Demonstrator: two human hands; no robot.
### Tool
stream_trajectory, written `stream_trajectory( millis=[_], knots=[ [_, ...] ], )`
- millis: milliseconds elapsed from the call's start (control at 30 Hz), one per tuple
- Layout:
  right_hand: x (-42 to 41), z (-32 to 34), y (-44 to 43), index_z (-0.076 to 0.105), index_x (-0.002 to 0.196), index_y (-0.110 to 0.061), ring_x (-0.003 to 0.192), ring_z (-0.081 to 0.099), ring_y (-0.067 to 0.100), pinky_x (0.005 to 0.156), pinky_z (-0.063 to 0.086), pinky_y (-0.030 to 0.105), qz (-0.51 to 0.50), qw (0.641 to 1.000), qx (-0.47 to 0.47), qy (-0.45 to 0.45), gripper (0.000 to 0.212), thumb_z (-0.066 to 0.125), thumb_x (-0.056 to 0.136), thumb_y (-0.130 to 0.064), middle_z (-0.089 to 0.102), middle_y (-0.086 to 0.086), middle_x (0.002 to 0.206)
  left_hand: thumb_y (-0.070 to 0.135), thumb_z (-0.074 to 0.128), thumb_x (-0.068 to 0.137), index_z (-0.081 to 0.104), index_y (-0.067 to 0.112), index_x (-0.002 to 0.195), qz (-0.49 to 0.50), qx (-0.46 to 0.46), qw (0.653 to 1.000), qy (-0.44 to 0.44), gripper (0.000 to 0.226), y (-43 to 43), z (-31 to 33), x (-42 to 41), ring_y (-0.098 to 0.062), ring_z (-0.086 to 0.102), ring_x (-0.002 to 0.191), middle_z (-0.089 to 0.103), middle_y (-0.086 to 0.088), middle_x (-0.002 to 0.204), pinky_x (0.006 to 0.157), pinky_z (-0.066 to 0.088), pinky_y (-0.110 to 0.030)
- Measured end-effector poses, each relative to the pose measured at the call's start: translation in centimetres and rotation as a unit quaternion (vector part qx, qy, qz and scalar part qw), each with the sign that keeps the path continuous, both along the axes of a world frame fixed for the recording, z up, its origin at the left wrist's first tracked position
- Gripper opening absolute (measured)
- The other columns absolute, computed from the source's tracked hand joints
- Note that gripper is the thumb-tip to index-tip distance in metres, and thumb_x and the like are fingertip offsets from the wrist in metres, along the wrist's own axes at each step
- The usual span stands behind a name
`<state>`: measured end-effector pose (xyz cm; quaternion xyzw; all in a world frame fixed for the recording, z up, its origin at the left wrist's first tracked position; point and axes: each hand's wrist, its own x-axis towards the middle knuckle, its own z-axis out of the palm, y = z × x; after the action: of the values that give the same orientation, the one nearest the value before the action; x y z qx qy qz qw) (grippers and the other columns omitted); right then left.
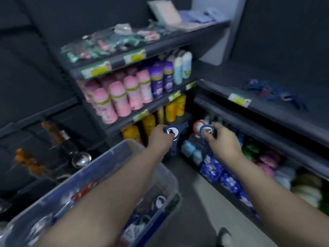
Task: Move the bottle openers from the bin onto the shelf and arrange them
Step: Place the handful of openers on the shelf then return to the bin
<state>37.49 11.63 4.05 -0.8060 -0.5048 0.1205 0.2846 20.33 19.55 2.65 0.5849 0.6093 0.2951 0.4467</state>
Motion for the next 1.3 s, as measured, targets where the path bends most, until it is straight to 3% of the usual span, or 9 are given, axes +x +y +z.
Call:
stream_trajectory(
  millis=[167, 333, 433, 533, 733, 867, 1000, 1167, 1300],
  knots=[
    [11.9, 1.7, -0.6, 0.059, 0.105, -0.022, 0.096, 0.061, 0.032, 0.073, 0.048, 0.037, -0.067, 0.997, 0.021, 0.028, 0.022, 0.055, 0.091, -0.038, 0.068, 0.008, 0.101, 0.010, 0.062, 0.083, 0.054, 0.024, 0.096, -0.048, -0.010, 0.998, -0.045, 0.021, 0.9, 2.1, 13.5, -0.028, 0.065, 0.093, 0.066, -0.006, 0.100, 0.082, 0.057, -0.045],
    [23.3, 3.0, 0.4, 0.058, 0.110, -0.021, 0.102, 0.059, 0.034, 0.075, 0.043, 0.037, -0.117, 0.993, 0.018, 0.017, 0.025, 0.055, 0.091, -0.035, 0.067, 0.012, 0.109, 0.014, 0.061, 0.083, 0.056, 0.018, 0.107, -0.062, -0.007, 0.996, -0.066, 0.025, 2.2, 3.8, 26.5, -0.028, 0.063, 0.095, 0.065, -0.009, 0.107, 0.086, 0.056, -0.045],
    [28.2, 3.8, 1.9, 0.058, 0.117, -0.024, 0.107, 0.057, 0.034, 0.078, 0.043, 0.036, -0.127, 0.992, 0.002, 0.021, 0.029, 0.055, 0.090, -0.035, 0.065, 0.011, 0.115, 0.015, 0.059, 0.092, 0.053, 0.012, 0.121, -0.060, 0.013, 0.997, -0.050, 0.030, 3.2, 4.5, 31.5, -0.022, 0.056, 0.094, 0.056, -0.003, 0.107, 0.082, 0.051, -0.034],
    [31.4, 4.3, 3.8, 0.058, 0.115, -0.025, 0.100, 0.059, 0.033, 0.069, 0.040, 0.033, -0.131, 0.991, -0.002, 0.029, 0.026, 0.054, 0.090, -0.033, 0.066, 0.009, 0.109, 0.017, 0.059, 0.094, 0.048, 0.010, 0.129, -0.056, 0.033, 0.998, -0.026, 0.037, 4.6, 4.9, 34.1, -0.020, 0.052, 0.093, 0.052, -0.003, 0.109, 0.080, 0.046, -0.030],
    [34.6, 3.3, 8.3, 0.057, 0.114, -0.025, 0.100, 0.058, 0.030, 0.074, 0.044, 0.034, -0.125, 0.991, -0.025, 0.041, 0.025, 0.052, 0.090, -0.031, 0.066, 0.006, 0.107, 0.017, 0.059, 0.093, 0.047, 0.011, 0.129, -0.008, 0.028, 0.999, -0.032, 0.039, 9.7, 5.0, 36.6, -0.029, 0.059, 0.102, 0.057, -0.012, 0.122, 0.089, 0.053, -0.045],
    [35.7, 2.6, 12.1, 0.056, 0.116, -0.026, 0.104, 0.058, 0.032, 0.075, 0.042, 0.034, -0.136, 0.989, -0.031, 0.041, 0.028, 0.053, 0.089, -0.033, 0.066, 0.007, 0.111, 0.018, 0.056, 0.096, 0.045, 0.010, 0.132, -0.011, 0.049, 0.999, 0.006, 0.039, 13.9, 4.4, 38.2, -0.028, 0.056, 0.110, 0.055, -0.011, 0.127, 0.095, 0.049, -0.038],
    [36.8, 2.1, 15.7, 0.055, 0.117, -0.025, 0.103, 0.059, 0.032, 0.071, 0.039, 0.032, -0.136, 0.989, -0.038, 0.036, 0.029, 0.056, 0.089, -0.033, 0.066, 0.008, 0.110, 0.016, 0.054, 0.096, 0.044, 0.009, 0.134, -0.064, 0.080, 0.992, 0.068, 0.040, 18.0, 3.6, 39.7, -0.027, 0.054, 0.113, 0.053, -0.012, 0.130, 0.084, 0.042, -0.026],
    [37.8, 1.6, 17.8, 0.050, 0.129, -0.023, 0.115, 0.047, 0.029, 0.086, 0.041, 0.038, -0.107, 0.982, -0.086, -0.127, 0.040, 0.053, 0.092, -0.038, 0.055, 0.007, 0.122, 0.015, 0.055, 0.093, 0.055, 0.008, 0.127, -0.194, 0.161, 0.936, 0.247, 0.035, 21.2, 2.7, 40.6, -0.033, 0.049, 0.115, 0.049, -0.016, 0.127, 0.082, 0.039, -0.031],
    [37.7, 2.4, 18.2, 0.056, 0.126, -0.022, 0.116, 0.041, 0.027, 0.093, 0.034, 0.040, -0.065, 0.970, -0.068, -0.224, 0.034, 0.048, 0.095, -0.033, 0.050, 0.005, 0.123, 0.015, 0.051, 0.093, 0.054, 0.013, 0.128, -0.190, 0.204, 0.914, 0.295, 0.035, 21.5, 2.6, 40.5, -0.031, 0.041, 0.118, 0.049, -0.011, 0.131, 0.087, 0.040, -0.037]
  ],
)
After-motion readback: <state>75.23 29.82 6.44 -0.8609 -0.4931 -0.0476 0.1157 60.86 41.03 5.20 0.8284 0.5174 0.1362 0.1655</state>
